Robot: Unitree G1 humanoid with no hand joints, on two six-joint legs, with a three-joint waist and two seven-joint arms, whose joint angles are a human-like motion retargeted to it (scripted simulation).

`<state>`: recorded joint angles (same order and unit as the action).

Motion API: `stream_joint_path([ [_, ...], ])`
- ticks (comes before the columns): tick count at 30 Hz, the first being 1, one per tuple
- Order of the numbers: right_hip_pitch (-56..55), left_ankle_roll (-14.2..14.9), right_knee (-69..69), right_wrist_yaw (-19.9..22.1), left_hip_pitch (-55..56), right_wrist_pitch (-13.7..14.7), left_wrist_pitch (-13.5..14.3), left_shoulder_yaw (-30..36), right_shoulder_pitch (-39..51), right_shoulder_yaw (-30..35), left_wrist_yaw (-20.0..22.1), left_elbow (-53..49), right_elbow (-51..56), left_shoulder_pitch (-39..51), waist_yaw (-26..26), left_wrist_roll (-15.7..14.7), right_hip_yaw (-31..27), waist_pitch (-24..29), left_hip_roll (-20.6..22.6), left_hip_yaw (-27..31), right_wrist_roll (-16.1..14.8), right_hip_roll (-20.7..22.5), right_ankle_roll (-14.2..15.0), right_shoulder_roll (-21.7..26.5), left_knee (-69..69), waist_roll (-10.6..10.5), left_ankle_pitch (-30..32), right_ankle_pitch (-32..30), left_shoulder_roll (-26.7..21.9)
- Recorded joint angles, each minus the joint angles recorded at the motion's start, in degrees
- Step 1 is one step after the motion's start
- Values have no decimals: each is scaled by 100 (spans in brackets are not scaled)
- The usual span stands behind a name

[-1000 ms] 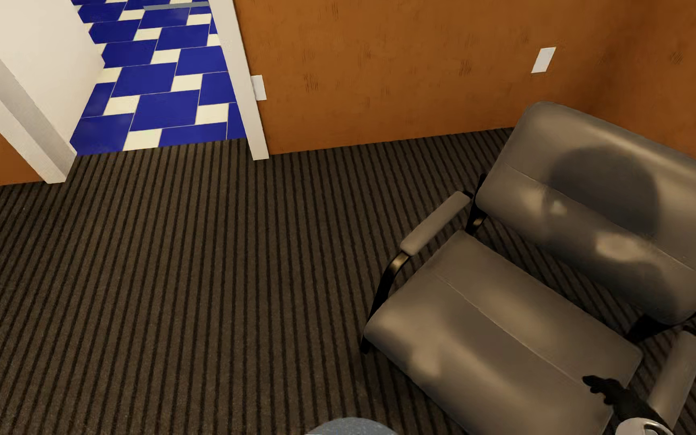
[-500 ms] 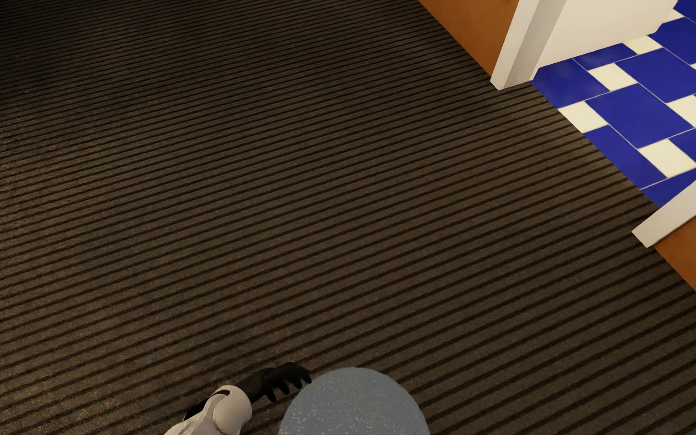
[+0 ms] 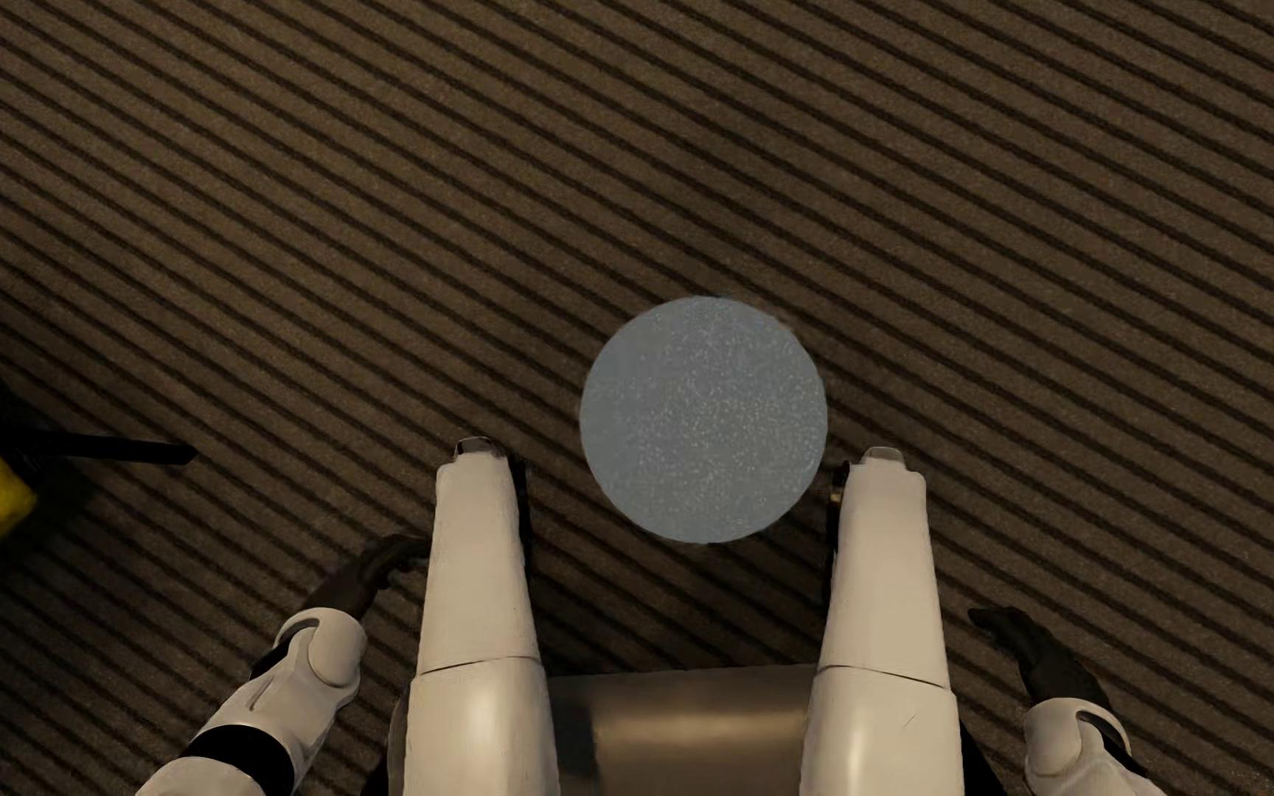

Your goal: Sit on the dark gray chair

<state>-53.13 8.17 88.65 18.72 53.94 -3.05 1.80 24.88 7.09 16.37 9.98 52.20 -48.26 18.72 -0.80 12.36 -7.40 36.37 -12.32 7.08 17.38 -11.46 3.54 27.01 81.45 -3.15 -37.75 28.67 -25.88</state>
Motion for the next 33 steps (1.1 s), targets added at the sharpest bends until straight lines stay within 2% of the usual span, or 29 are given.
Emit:
stream_joint_path([
  [1,-229,172,484,54,395,-33,-58,64,91,8,112,39,84,77,-11,-102,-26,187,-21,262,-28,-61,95,60,486,-22,-78,151,-88],
  [2,-415,200,913,179,717,-68,-17,133,155,-48,330,62,158,178,-34,-114,-127,365,49,353,-82,-117,118,94,899,-29,-112,321,-113],
  [3,-615,224,1318,274,972,-184,-83,65,217,-24,25,58,190,253,-42,-140,-204,510,107,448,-86,-98,118,164,1294,-19,-141,486,-154],
  [4,-752,230,1592,437,1243,-237,-158,-61,306,24,-86,-60,218,257,-64,-82,-216,608,115,586,-24,-72,152,187,1645,-31,-136,503,-190],
  [5,-846,294,1916,589,1392,-148,-62,-85,353,284,-50,-189,267,183,-75,-209,-334,696,132,735,-309,-34,273,246,1947,-11,-150,680,-197],
  [6,-827,328,2112,746,1376,-283,-42,-134,479,260,-54,-234,254,151,-104,-161,-362,829,113,783,-198,-87,425,312,2124,2,-175,700,-170],
  [7,-709,374,2216,521,1308,-301,23,-123,608,182,-64,-214,237,138,-120,-173,-364,922,110,781,-196,-145,434,344,2174,-5,-115,795,-67],
  [9,-471,471,2293,739,1056,-419,31,-160,729,124,70,-33,160,-6,-73,-132,-310,1011,89,711,-280,-339,501,253,2180,-19,-16,732,157],
  [10,-374,545,2361,709,932,-384,109,-179,716,196,162,-123,129,-174,-64,-167,-296,994,-4,663,-308,-314,468,242,2243,-6,-25,769,216],
  [11,-251,543,2410,562,787,-386,63,-328,675,247,-87,-34,101,-288,-51,34,-307,948,-72,629,-201,-297,433,227,2288,8,-98,739,276],
  [12,-143,585,2483,594,661,-382,42,-365,682,328,-206,13,-14,-388,-49,140,-316,918,-96,610,-177,-267,391,213,2365,3,-121,743,359],
  [13,-29,589,2545,520,523,-304,67,-332,706,419,-161,186,-220,-476,-43,217,-331,875,-133,559,-200,-255,347,151,2419,19,-184,798,469],
  [14,107,661,2571,582,328,-412,51,-306,719,527,-67,374,-451,-543,-37,209,-329,864,-182,544,-206,-258,283,60,2410,45,-279,864,586],
  [15,208,659,2581,656,206,-437,-71,-276,724,673,62,586,-626,-577,-41,189,-295,818,-241,513,-341,-257,290,-8,2400,21,-331,875,723],
  [16,246,685,2585,595,122,-389,220,-311,823,783,109,781,-930,-593,-6,49,-267,760,-292,491,-396,-271,260,-140,2376,30,-371,913,819],
  [17,255,699,2590,545,91,-401,98,-451,850,798,218,1000,-1062,-542,-5,-347,-270,690,-324,496,-457,-276,264,-217,2383,52,-407,940,975],
  [18,317,895,2568,545,35,-406,23,-500,850,798,469,1083,-1114,-559,-26,-475,-228,671,-388,512,-491,-250,233,-270,2401,53,-379,943,1042],
  [19,352,822,2554,537,-49,-374,-43,-525,843,798,546,1122,-1169,-570,-17,-457,-204,650,-399,480,-536,-245,243,-345,2383,75,-417,868,1019],
  [20,408,822,2532,670,-91,-547,-53,-491,839,810,533,1135,-1269,-542,-20,-455,-191,656,-395,493,-470,-225,230,-384,2398,69,-394,847,966],
  [21,481,825,2550,701,-179,-537,12,-436,821,830,553,1092,-1283,-563,-3,-427,-192,678,-385,487,-514,-204,258,-434,2398,83,-382,858,917],
  [22,540,785,2534,683,-241,-531,-8,-320,789,873,574,930,-1305,-635,6,-215,-196,658,-372,474,-518,-166,193,-446,2393,79,-388,868,847],
  [23,587,780,2538,693,-290,-545,-71,-322,755,882,371,828,-1328,-664,28,-31,-219,665,-354,481,-453,-123,197,-492,2398,63,-368,872,836],
  [24,609,765,2543,658,-325,-445,-62,-318,755,847,409,864,-1373,-629,36,64,-238,682,-327,490,-429,-72,189,-496,2388,40,-367,886,870],
  [25,622,522,2528,633,-394,-472,-120,-324,763,853,427,892,-1378,-591,44,96,-241,724,-300,477,-437,-27,229,-484,2340,8,-466,865,896],
  [26,609,560,2483,666,-377,-523,-180,-309,715,878,426,856,-1359,-617,49,59,-252,716,-280,473,-453,25,218,-455,2376,-27,-410,665,920],
  [27,631,460,2460,655,-407,-480,-145,-313,720,852,419,907,-1364,-579,59,63,-260,786,-250,473,-456,45,269,-457,2357,-46,-466,644,916],
  [28,561,597,2456,592,-357,-397,-86,-301,712,779,328,896,-1345,-565,43,56,-282,807,-240,479,-489,58,339,-415,2394,-64,-365,612,923],
  [30,506,599,2398,599,-312,-411,-56,-303,702,698,321,883,-1357,-540,23,35,-256,896,-250,484,-474,101,319,-378,2396,-124,-363,503,942],
  [33,365,647,2360,495,-115,-233,15,-293,581,583,229,866,-1236,-496,-4,86,-228,937,-244,505,-477,80,346,-302,2414,-141,-368,445,876],
])
